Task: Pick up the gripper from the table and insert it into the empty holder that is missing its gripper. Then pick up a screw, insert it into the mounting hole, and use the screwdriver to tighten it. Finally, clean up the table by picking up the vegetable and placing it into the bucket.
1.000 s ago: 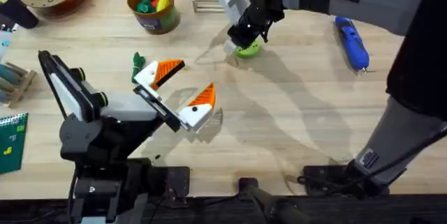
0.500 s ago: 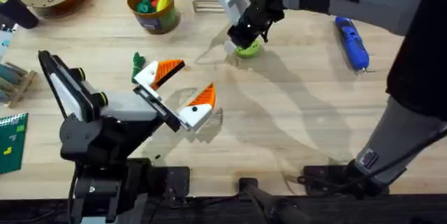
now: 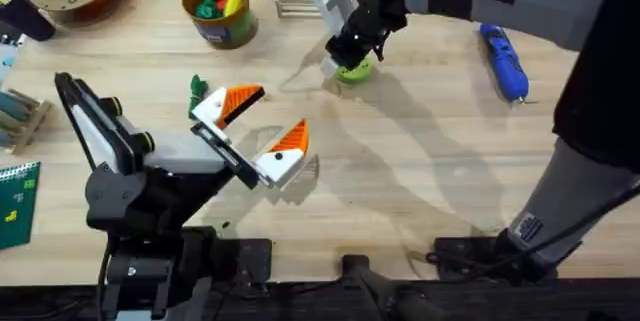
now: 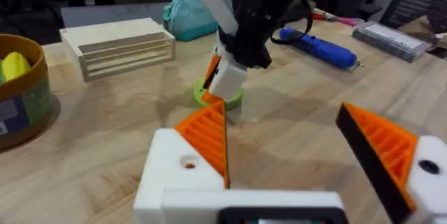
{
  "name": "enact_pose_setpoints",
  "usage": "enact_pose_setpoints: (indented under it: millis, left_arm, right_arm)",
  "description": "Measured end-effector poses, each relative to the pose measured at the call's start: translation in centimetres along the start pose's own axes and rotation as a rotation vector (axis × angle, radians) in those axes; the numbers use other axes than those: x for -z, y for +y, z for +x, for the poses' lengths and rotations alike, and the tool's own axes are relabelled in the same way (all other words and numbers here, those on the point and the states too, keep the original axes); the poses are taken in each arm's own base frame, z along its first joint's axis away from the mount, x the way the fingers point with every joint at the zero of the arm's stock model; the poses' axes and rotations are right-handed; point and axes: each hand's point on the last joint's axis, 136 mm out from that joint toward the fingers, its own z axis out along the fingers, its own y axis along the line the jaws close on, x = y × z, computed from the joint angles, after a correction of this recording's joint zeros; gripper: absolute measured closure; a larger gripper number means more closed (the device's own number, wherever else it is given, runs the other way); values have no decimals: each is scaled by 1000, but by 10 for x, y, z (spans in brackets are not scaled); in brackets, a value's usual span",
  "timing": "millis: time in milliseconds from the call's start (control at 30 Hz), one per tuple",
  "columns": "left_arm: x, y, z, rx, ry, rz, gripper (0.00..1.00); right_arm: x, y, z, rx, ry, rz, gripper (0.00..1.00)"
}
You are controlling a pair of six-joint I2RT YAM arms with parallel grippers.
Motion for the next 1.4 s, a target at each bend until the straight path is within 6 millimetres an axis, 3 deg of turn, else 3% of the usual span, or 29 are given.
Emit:
enact_pose_setpoints:
  millis: [500, 533, 600, 667, 1167, 1400]
  left_arm:
    - [0, 0, 0, 0, 0, 0, 28]
    - [0, 0, 0, 0, 0, 0, 28]
    - [0, 0, 0, 0, 0, 0, 28]
    - [0, 0, 0, 0, 0, 0, 28]
    - [0, 0, 0, 0, 0, 0, 28]
    - [0, 0, 0, 0, 0, 0, 28]
  right_arm:
    - [-1, 0, 1, -1, 3, -1, 670]
    - [-1, 0, 1, 2, 3, 0, 729]
    - [-1, -1, 1, -1, 3, 0, 942]
    - [-1, -2, 0, 0, -1, 2, 992]
    - [1, -6, 8, -16, 27, -3, 995]
    - [22, -4, 28, -41, 104, -23, 996]
